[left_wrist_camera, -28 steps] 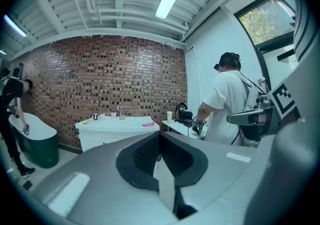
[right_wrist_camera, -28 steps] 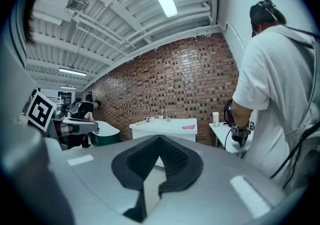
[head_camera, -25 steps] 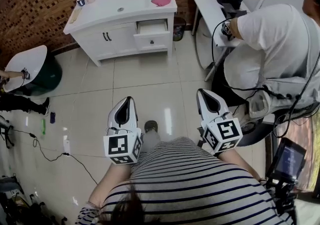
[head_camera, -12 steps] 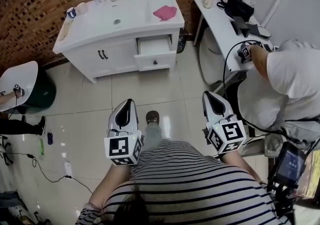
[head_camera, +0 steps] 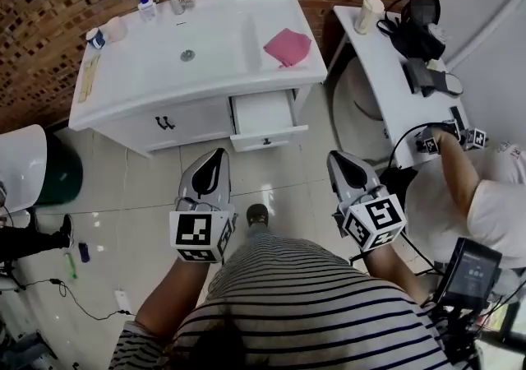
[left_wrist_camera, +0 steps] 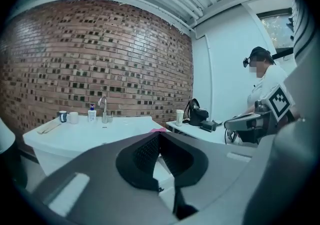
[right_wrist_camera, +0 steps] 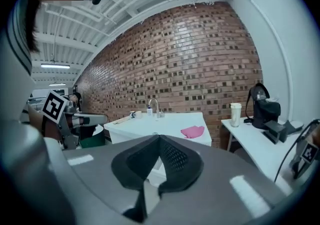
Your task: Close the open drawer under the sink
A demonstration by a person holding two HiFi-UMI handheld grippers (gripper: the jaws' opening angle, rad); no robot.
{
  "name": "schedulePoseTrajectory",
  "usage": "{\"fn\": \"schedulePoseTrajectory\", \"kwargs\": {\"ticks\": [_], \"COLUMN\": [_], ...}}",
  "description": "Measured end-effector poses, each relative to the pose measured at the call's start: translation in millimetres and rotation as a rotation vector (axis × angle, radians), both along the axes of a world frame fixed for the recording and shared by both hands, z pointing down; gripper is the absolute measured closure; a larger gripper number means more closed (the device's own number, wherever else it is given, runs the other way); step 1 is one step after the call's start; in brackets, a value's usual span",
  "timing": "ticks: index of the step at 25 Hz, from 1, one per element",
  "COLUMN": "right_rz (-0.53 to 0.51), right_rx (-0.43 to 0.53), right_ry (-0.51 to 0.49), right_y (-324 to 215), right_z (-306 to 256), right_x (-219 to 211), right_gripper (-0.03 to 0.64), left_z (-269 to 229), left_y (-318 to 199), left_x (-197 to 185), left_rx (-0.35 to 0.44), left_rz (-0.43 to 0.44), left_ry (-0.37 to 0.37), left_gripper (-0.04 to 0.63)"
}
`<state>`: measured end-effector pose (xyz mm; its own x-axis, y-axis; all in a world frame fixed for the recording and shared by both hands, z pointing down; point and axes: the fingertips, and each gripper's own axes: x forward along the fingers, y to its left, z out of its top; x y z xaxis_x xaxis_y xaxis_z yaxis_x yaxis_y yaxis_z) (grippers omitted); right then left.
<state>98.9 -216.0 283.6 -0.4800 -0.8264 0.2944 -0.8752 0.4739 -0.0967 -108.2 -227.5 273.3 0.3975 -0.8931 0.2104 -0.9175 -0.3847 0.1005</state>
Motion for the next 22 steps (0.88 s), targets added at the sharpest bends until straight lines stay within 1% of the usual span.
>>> {"fn": "schedulePoseTrajectory", "kwargs": {"ticks": [4,8,12,16,19,22], "right_rz": [-0.021,-0.070,-0.124,-0.112,-0.094,-0.079], "right_rx": [-0.052,-0.110,-0.144,-0.157,-0.174,-0.193], "right_ry": [0.028,-0.010,-0.025,-0.003,0.012,0.018], "right_y": [-39,-65,-77,-95,-106,-117], "right_z": [35,61,101,168,230,289], "right_x": [1,-14,-28,-27,-24,-25], "right_gripper": [0.617,0.617,0.617,0.617,0.617,0.617], "left_z": [21,47,81,134,180,231], "left_y": [-30,-45,-58,-71,-76,-80], "left_x": [1,4,4,8,9,4], "left_rx": [-0.040,-0.110,-0.148,-0.149,-0.150,-0.174], "left_rz": [-0.008,-0.021,-0.056,-0.071,-0.078,-0.099], "left_ry": [0.003,-0.008,0.013,-0.008,0.006,0.017], "left_gripper": [0.581,0.581,0.581,0.581,0.581,0.581]}}
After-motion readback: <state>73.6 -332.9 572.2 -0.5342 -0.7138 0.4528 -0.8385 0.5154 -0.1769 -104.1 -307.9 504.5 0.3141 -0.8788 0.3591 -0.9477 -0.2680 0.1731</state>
